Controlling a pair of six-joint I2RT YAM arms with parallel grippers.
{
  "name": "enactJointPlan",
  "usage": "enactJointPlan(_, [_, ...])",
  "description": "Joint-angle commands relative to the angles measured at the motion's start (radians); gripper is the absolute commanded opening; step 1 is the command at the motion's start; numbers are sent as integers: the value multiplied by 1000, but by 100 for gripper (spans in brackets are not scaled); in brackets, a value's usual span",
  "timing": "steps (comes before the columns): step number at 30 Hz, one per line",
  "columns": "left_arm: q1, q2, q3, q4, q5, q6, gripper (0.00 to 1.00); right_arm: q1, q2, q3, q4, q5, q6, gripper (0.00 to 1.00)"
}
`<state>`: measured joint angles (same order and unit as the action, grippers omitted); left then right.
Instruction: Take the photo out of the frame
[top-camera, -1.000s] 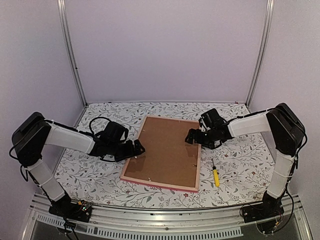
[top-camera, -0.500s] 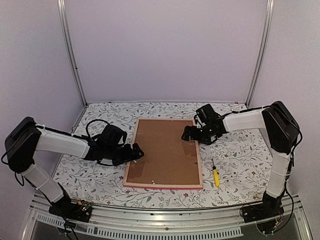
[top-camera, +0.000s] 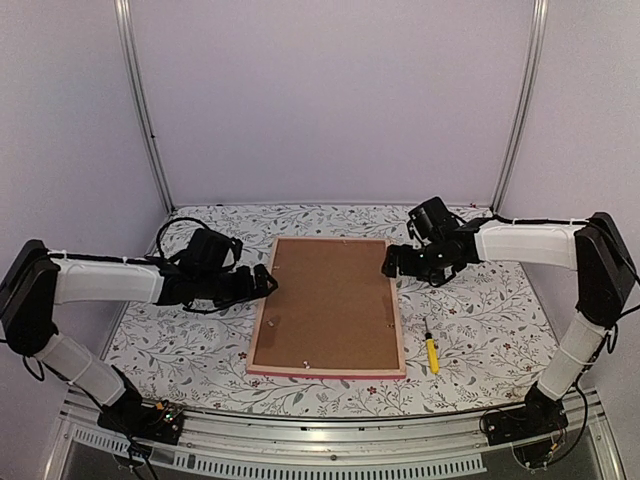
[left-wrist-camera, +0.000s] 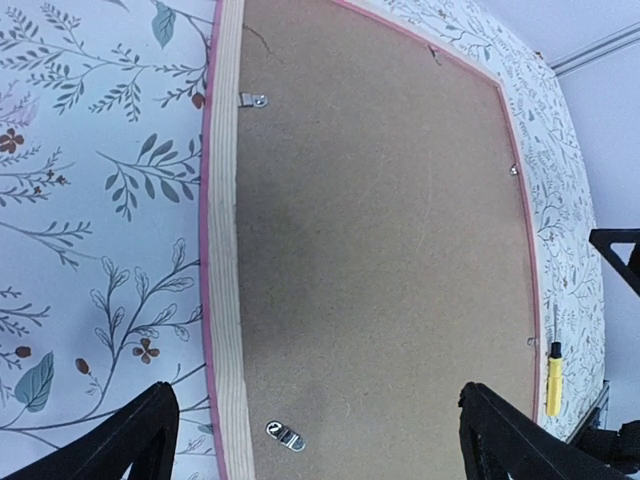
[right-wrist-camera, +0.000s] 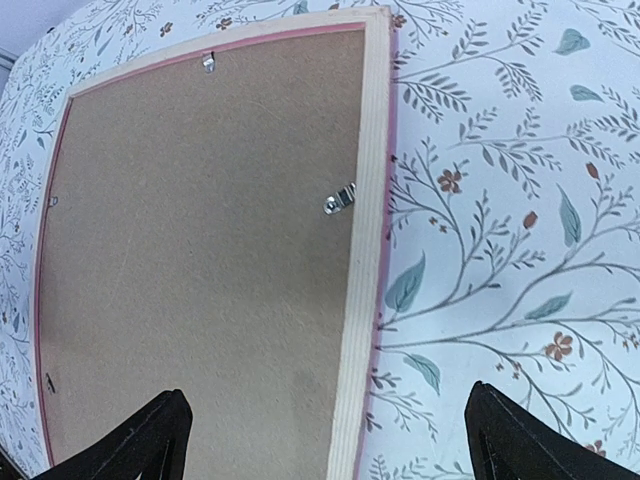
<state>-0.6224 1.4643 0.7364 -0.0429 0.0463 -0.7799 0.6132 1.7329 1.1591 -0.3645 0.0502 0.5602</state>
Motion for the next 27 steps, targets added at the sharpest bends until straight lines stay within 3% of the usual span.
enactJointPlan(1, [9,-11,60,25,44,58,99,9,-105,-108,-119,53,29,99])
enactJointPlan(16, [9,60,198,27,134,88,99,156,-384,-356,-298,66,204,94])
enactJointPlan(27, [9,82,213,67,148,52,99,264,-430,-512,-253,43,302,69])
